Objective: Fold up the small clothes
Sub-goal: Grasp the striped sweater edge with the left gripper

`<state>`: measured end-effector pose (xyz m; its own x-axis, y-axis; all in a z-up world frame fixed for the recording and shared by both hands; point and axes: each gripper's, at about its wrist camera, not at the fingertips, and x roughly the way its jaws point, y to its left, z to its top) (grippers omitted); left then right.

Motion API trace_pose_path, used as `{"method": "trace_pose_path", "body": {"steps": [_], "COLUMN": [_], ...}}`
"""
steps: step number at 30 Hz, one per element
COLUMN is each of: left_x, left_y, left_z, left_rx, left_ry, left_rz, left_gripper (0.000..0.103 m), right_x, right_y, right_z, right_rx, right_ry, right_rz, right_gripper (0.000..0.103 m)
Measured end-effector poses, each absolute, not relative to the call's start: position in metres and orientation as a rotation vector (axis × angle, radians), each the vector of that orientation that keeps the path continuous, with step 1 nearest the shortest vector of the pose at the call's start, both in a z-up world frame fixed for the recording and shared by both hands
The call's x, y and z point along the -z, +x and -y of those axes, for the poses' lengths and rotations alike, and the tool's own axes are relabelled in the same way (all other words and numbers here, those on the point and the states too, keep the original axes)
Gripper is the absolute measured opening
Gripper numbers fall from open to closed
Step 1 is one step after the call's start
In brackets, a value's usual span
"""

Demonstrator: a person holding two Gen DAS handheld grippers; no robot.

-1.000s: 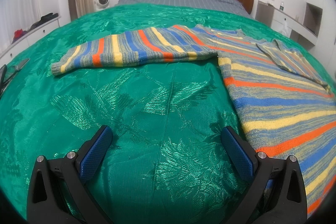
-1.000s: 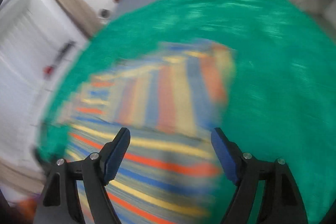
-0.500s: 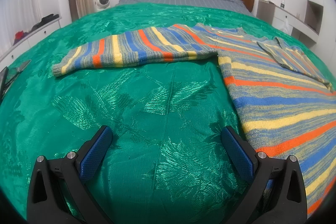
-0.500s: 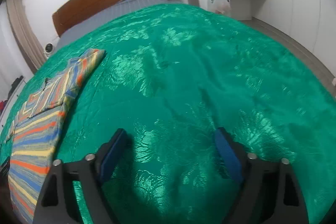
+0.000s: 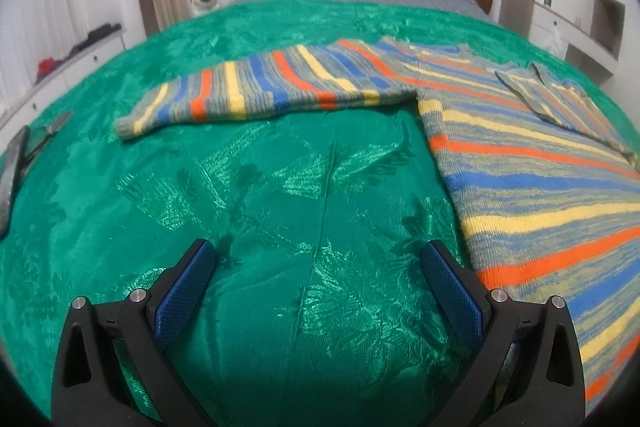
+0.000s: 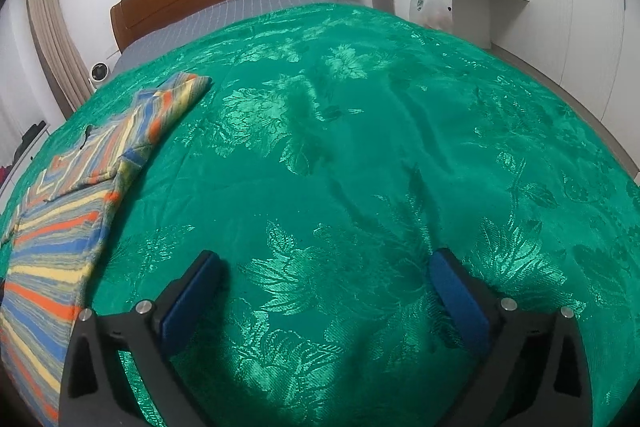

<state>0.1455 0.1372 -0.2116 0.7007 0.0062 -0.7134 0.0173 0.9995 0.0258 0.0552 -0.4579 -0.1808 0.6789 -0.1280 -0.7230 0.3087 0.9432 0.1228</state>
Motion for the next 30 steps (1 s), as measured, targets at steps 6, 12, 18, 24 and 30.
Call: {"method": "trace_pose_path", "body": {"steps": [6,12,18,24,30], "left_x": [0.196,0.149,0.166,0.182,0.110], "left_y": [0.165,0.212,0.273,0.293,0.302], "left_z": [-0.142,-0.211,-0.306,-0.288,-0.207], "left_rx": [0.118,0.127,-0.093,-0.108,0.035], "left_ry": [0.014,-0.194,-0.506,-0.439,-0.224], "left_rz": [-1.023,-1.041,-1.103,-1.133,-0.987], "left_gripper": [0.102,0.102,0.086,0.007,0.006], "right_x": [0.182,0.182,0.184,0.184,0.185], "right_y": [0.058,0.058,0.061,0.063,0.062], "right_z": [0.455,0.455,0.452,0.451,0.451], "right_rx": [0.256,0.255,0.260,0.264,0.262], "right_ry": [0.238,0.241,0.229,0.224,0.227], "right_rz": [-0.798,-0.795,-0.801,-0.804,-0.799], "right_gripper": [0.103,0.103,0.103,0.103,0.103]}}
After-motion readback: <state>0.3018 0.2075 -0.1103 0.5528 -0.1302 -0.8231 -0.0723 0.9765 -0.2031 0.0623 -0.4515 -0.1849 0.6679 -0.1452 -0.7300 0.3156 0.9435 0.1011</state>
